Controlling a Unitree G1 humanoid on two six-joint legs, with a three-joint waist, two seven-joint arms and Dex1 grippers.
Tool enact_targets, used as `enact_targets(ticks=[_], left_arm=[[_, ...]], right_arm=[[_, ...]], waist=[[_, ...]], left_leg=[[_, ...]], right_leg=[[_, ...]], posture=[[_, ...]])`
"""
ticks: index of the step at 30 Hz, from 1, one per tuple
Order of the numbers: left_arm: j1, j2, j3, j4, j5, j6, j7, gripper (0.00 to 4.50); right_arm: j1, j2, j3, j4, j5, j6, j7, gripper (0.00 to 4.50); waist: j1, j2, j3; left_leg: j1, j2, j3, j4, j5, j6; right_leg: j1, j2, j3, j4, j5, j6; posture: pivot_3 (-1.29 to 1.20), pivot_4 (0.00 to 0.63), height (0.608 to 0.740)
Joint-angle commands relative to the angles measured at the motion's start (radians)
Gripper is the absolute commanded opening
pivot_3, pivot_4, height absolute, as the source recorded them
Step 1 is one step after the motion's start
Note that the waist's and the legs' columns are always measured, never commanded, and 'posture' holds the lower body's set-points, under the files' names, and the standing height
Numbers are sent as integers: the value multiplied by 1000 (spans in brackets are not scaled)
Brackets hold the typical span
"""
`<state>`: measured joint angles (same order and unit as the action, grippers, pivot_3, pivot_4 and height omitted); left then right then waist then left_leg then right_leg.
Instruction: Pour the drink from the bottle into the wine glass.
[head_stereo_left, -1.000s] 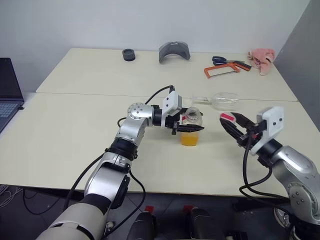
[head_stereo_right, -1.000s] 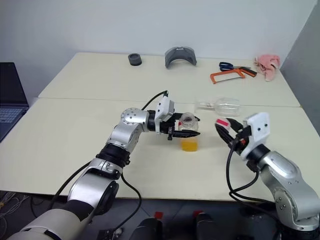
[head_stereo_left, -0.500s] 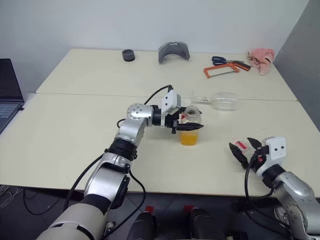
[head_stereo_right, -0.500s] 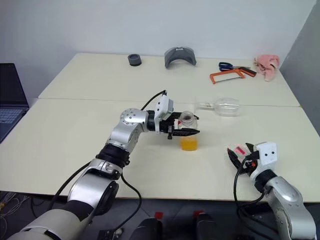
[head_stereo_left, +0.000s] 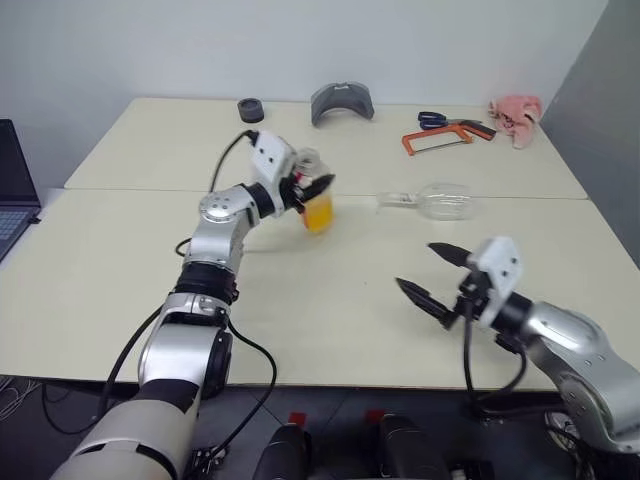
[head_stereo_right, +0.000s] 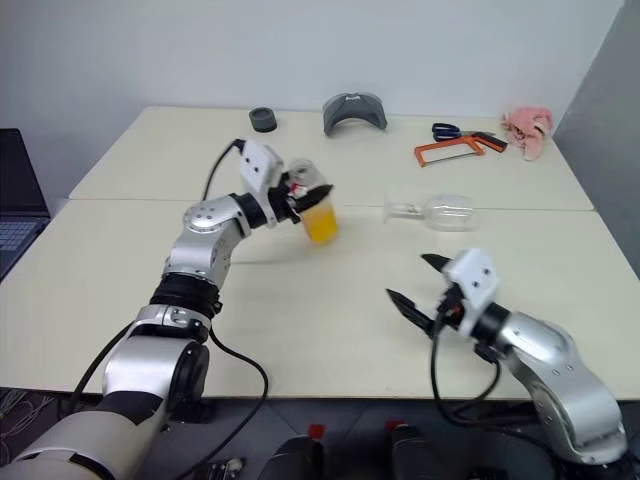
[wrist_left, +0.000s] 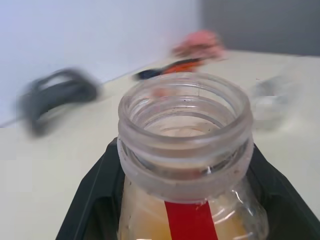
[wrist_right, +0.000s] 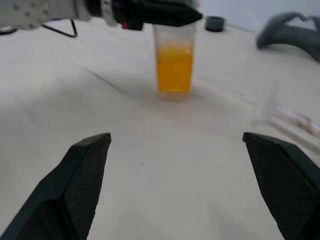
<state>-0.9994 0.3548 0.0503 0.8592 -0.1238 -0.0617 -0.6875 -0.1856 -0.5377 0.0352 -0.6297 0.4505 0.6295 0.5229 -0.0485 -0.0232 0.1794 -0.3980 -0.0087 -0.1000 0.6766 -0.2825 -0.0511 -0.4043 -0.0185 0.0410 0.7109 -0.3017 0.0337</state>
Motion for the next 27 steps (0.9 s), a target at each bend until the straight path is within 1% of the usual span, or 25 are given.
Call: enact_targets(ticks=[1, 5, 11, 16, 23, 25, 26, 27], left_arm=[[-66, 32, 33, 85, 42, -52, 151, 2166], [-106, 70, 53, 183, 67, -62, 269, 2166], [-139, 103, 84, 272, 67, -49, 369, 2166], [-144, 101, 112, 302, 48, -37, 387, 2166], [-124, 102, 130, 329, 47, -11, 393, 2166], [-117, 104, 133, 334, 49, -7, 401, 2890], [-113, 105, 135, 336, 48, -4, 399, 3086], [-110, 105, 134, 336, 50, -7, 395, 3397]], right_arm=[[-156, 51, 83, 36, -29, 43, -31, 4500], [-336, 148, 179, 169, -93, 33, -50, 4500], [-502, 257, 277, 339, -173, -15, -24, 4500], [-540, 295, 292, 403, -211, -46, -10, 4500], [-547, 327, 288, 425, -236, -58, -1, 4500], [-548, 332, 285, 427, -241, -57, 2, 4500], [-548, 334, 284, 427, -243, -56, 3, 4500], [-550, 337, 284, 429, -244, -56, 4, 4500]], waist=[[0, -1, 0], [0, -2, 1], [-5, -2, 1], [-8, -2, 1], [-8, -2, 1], [-8, -2, 1], [-9, -2, 1], [-10, -2, 1]], left_leg=[[0, 0, 0, 0, 0, 0], [-1, 0, -1, 0, 0, 0], [-1, 0, -1, 0, 2, -3], [-1, -1, -1, 0, 2, -3], [-1, 0, -1, 0, 2, -4], [-1, 0, -1, 0, 2, -4], [-1, 0, -1, 0, 2, -4], [-1, 0, 0, 0, 2, -3]], right_leg=[[0, -1, 0, 0, 0, 0], [-1, -2, -1, 0, 0, 0], [-3, -2, -1, 1, 0, 0], [-3, -3, -1, 1, 0, 0], [-3, -3, -1, 2, 0, 0], [-3, -3, -1, 2, 0, 0], [-3, -3, -1, 2, 0, 0], [-3, -3, -1, 2, 0, 0]], posture=[[0, 150, 740], [0, 150, 740], [0, 150, 740], [0, 150, 740], [0, 150, 740], [0, 150, 740], [0, 150, 740], [0, 150, 740]])
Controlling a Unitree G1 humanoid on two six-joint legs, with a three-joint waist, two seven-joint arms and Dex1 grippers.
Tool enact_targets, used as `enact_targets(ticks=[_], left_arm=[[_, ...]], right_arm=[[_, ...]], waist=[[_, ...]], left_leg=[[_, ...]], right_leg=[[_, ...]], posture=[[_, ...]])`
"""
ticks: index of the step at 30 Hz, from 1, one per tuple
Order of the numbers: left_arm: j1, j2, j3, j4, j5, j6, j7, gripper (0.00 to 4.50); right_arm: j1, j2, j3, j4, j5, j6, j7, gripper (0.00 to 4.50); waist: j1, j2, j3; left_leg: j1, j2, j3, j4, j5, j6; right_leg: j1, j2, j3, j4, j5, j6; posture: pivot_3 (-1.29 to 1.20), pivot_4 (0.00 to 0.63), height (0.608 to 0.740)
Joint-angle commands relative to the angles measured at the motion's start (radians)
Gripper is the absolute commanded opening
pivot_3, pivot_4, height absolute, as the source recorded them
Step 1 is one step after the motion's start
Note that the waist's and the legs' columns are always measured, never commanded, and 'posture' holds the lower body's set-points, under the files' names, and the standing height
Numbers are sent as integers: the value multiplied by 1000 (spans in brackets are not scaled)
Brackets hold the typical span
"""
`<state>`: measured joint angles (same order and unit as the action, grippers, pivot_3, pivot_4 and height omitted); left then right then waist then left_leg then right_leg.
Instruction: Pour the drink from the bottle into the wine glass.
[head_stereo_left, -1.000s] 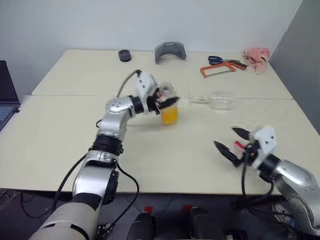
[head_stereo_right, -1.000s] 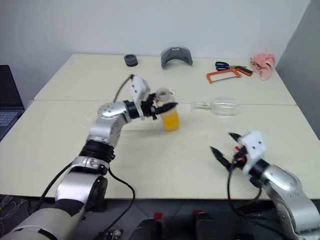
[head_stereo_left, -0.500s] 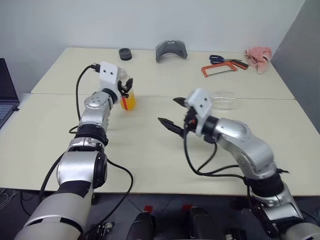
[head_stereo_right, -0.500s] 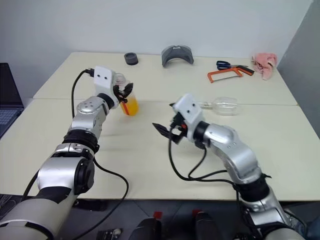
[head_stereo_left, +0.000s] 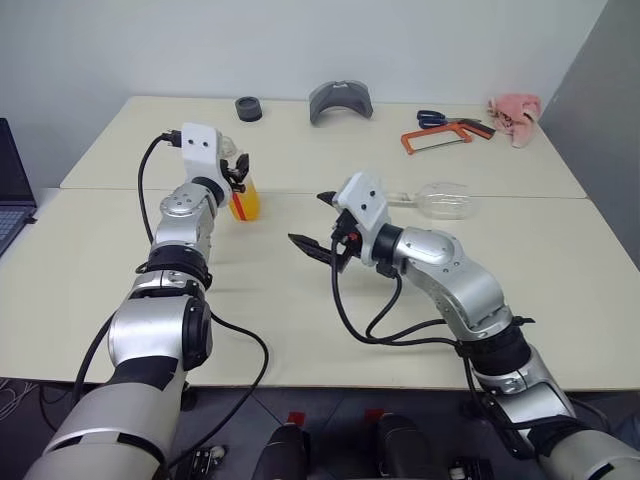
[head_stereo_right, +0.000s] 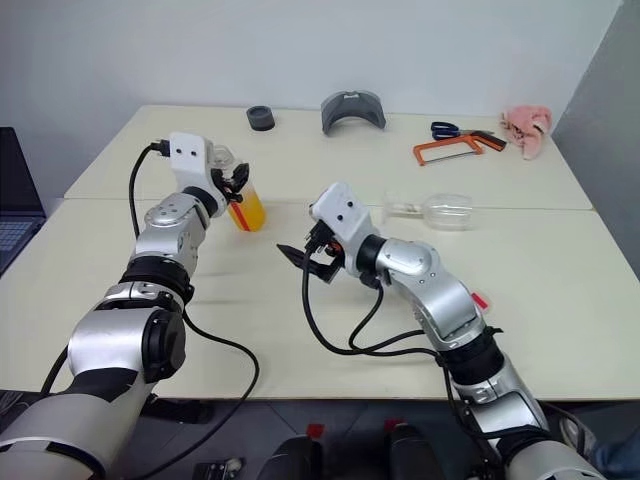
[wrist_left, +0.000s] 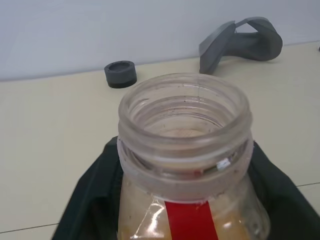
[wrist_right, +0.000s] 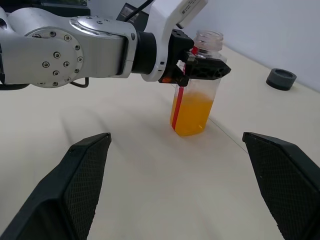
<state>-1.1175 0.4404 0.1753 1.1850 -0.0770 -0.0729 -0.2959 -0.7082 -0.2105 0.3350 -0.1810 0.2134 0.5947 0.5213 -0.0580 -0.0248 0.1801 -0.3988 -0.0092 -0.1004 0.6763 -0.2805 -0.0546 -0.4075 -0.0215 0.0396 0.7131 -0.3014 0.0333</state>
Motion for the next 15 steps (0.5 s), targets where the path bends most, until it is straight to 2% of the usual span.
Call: enact_targets(ticks=[1, 3, 4, 15], left_arm=[[11, 20, 7, 10, 5, 2, 0, 3758], [15, 19, 5, 10, 7, -2, -7, 4405], [18, 19, 3, 10, 8, -7, -10, 4487], [101, 11, -31, -20, 44, -71, -31, 4487]], right_arm=[[-29, 12, -16, -18, -9, -21, 7, 4500], [-32, 16, -17, -14, -11, -22, 9, 4500], [-32, 17, -17, -15, -12, -21, 10, 4500], [23, -1, -21, -54, -17, -7, 11, 4500]], waist=[[-1, 0, 0], [0, 0, 0], [0, 0, 0], [0, 0, 0]], left_leg=[[0, 0, 0, 0, 0, 0], [-1, 0, 0, 0, 0, 0], [-1, 0, -1, 0, 0, 0], [-1, 0, 0, 0, 0, -1]], right_leg=[[0, 0, 0, 0, 0, 0], [-1, 0, 0, 0, 0, 0], [-1, 0, 0, 0, 0, 0], [-2, 0, 0, 0, 0, 0]], posture=[[0, 150, 740], [0, 150, 740], [0, 150, 740], [0, 150, 740]])
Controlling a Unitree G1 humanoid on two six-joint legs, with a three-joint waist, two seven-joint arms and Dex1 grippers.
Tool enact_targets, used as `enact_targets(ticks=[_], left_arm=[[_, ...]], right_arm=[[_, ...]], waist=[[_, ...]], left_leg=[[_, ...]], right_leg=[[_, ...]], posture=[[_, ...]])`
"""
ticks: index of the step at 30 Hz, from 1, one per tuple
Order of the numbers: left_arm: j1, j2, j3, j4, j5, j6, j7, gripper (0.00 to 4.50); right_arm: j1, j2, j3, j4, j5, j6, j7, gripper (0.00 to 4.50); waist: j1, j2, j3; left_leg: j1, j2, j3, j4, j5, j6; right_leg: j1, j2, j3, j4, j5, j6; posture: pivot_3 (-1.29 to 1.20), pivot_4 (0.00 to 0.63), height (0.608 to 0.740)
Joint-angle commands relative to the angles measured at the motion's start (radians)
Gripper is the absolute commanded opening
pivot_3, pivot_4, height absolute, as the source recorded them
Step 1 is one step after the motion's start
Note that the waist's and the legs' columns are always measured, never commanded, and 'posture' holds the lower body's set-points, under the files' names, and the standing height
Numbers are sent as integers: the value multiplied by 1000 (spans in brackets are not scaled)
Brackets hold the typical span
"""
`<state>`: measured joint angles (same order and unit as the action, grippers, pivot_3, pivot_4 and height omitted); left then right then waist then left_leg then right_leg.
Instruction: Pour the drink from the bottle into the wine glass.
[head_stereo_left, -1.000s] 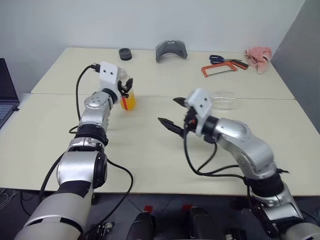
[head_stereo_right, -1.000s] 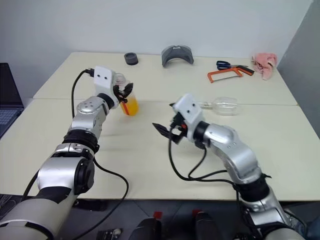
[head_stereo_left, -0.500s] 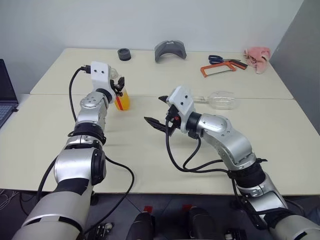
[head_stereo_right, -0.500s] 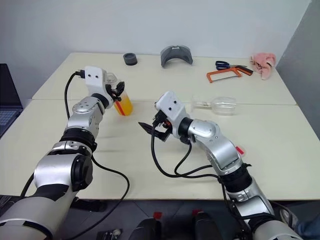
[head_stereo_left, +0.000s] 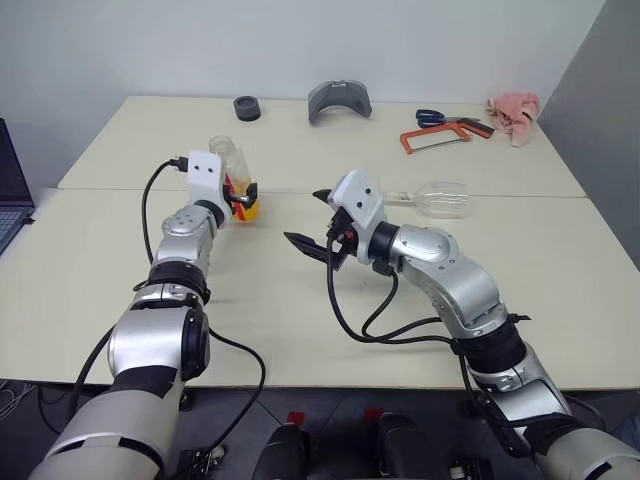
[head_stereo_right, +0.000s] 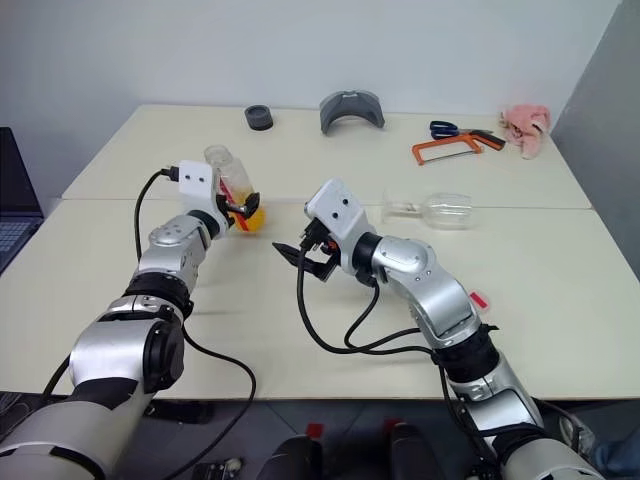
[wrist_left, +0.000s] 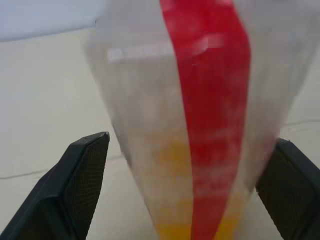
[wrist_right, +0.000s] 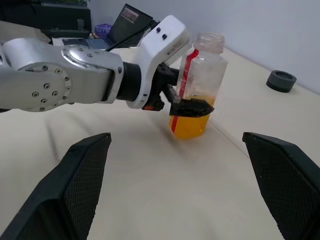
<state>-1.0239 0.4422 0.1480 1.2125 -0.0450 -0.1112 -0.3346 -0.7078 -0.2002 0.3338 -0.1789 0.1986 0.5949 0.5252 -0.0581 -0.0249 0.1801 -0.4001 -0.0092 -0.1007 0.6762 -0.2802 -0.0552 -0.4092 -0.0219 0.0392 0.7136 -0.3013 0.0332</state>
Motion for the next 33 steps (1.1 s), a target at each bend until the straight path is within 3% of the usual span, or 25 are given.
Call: enact_targets(ticks=[1, 10, 18, 24, 26, 30, 33], left_arm=[[13, 9, -4, -49, 11, -33, 11, 4487], [162, -5, -19, -148, 24, -105, 24, 4487], [421, -9, -17, -456, -30, -71, -72, 4487], [617, 10, -17, -729, -87, -1, -155, 4487], [655, 14, -27, -792, -97, 9, -187, 4487], [691, 17, -51, -882, -134, 32, -287, 4487], [681, 21, -60, -922, -174, 71, -363, 4487]], right_arm=[[31, -15, -21, -63, -2, -4, 6, 4500], [241, -95, -42, -212, -8, 58, -28, 4500], [406, -53, -121, -329, 40, 149, -114, 4500], [495, 103, -226, -355, 103, 223, -252, 4500], [481, 202, -284, -315, 158, 243, -305, 4500], [367, 387, -440, -150, 249, 190, -421, 4500], [231, 462, -572, 32, 322, 88, -529, 4500]], waist=[[1, 0, 0], [2, 0, 0], [1, 0, 0], [4, 0, -1], [5, 0, -1], [5, 1, 0], [8, 1, -1]], left_leg=[[0, 0, 0, 0, 0, 0], [0, 0, 0, 0, -1, 1], [0, 1, 1, 0, -1, 2], [1, 2, 0, -1, -2, 3], [2, 1, 0, -1, -2, 3], [3, 2, 1, -1, -2, 3], [3, 1, 1, -1, -2, 3]], right_leg=[[0, 0, 0, 0, 0, 0], [0, -1, 0, 0, 0, 0], [1, -1, 1, 0, 0, 0], [2, -2, 1, -1, 0, 0], [3, -2, 1, -1, 0, 0], [4, 0, 1, 0, 0, 0], [4, 0, 1, 0, 0, 0]], posture=[[0, 150, 740], [0, 150, 740], [0, 150, 740], [0, 150, 740], [0, 150, 740], [0, 150, 740], [0, 150, 740]])
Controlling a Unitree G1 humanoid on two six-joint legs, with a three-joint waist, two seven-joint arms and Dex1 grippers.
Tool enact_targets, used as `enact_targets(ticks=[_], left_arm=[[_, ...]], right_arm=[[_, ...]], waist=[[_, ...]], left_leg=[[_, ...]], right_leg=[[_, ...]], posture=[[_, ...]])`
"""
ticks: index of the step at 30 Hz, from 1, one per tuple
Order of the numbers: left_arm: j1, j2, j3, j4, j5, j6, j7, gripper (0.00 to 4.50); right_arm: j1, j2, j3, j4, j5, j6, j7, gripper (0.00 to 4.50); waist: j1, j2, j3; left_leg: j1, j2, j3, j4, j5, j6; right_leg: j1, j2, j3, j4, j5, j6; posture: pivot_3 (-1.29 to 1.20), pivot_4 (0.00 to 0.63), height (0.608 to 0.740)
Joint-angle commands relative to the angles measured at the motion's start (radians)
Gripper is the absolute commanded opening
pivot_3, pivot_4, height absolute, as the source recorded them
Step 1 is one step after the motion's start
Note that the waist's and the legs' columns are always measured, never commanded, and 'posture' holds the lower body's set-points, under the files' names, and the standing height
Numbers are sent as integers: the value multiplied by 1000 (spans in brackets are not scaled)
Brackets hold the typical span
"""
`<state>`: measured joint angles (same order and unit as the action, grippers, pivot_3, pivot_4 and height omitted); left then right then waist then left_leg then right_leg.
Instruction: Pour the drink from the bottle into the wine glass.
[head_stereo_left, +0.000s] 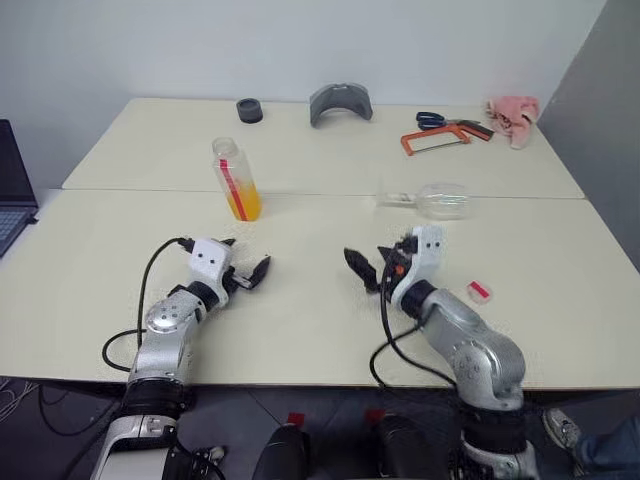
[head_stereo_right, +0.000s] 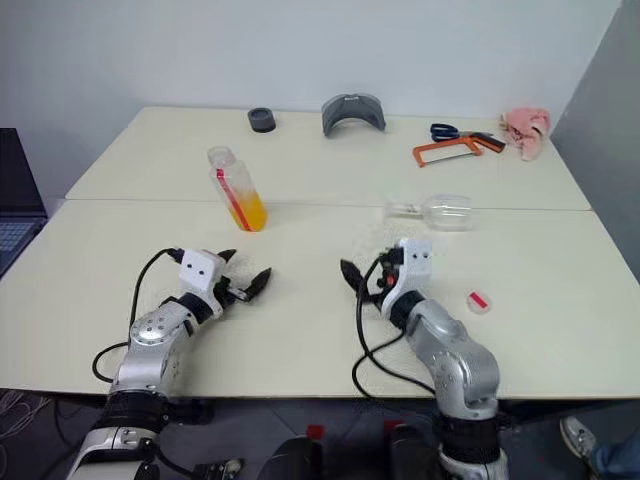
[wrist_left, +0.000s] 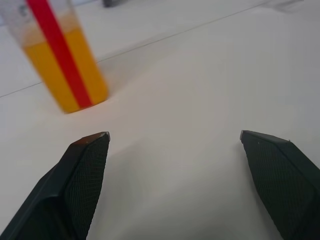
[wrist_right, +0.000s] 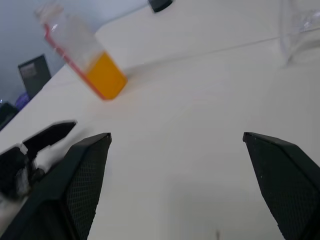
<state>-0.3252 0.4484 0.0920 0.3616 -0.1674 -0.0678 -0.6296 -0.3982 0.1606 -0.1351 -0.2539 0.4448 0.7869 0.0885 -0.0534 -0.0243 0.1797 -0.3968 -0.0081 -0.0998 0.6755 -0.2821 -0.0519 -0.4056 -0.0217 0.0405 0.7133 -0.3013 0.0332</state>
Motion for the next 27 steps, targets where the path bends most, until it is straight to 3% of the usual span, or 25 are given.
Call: enact_targets(ticks=[1, 5, 11, 27], left_arm=[[-25, 18, -6, -77, -56, 34, -82, 4487], [-64, 39, -22, -96, -59, 50, -145, 4487], [-99, 58, -53, -112, -59, 57, -225, 4487], [-123, 71, -89, -262, -45, 172, -223, 4487]], right_arm=[[-120, 115, -141, 160, 100, -137, -123, 4500], [-273, 112, -271, 382, 240, -278, -215, 4500], [-400, 74, -345, 608, 365, -377, -218, 4500], [-638, 7, -410, 1108, 409, -615, -132, 4500]], waist=[[4, 0, -1], [3, 1, 0], [-16, 3, 1], [-32, 3, 1]], left_leg=[[0, 0, -1, 0, 0, 0], [0, -1, 1, -1, 0, 0], [3, 1, 5, -5, 0, 0], [6, 2, 6, -11, 0, 1]], right_leg=[[1, 0, -1, 0, 0, 0], [0, 0, 0, 0, 0, 0], [-1, 2, 2, 0, 0, -1], [-1, 1, 3, -1, 1, -1]], posture=[[0, 150, 740], [0, 150, 740], [0, 150, 740], [0, 150, 740]])
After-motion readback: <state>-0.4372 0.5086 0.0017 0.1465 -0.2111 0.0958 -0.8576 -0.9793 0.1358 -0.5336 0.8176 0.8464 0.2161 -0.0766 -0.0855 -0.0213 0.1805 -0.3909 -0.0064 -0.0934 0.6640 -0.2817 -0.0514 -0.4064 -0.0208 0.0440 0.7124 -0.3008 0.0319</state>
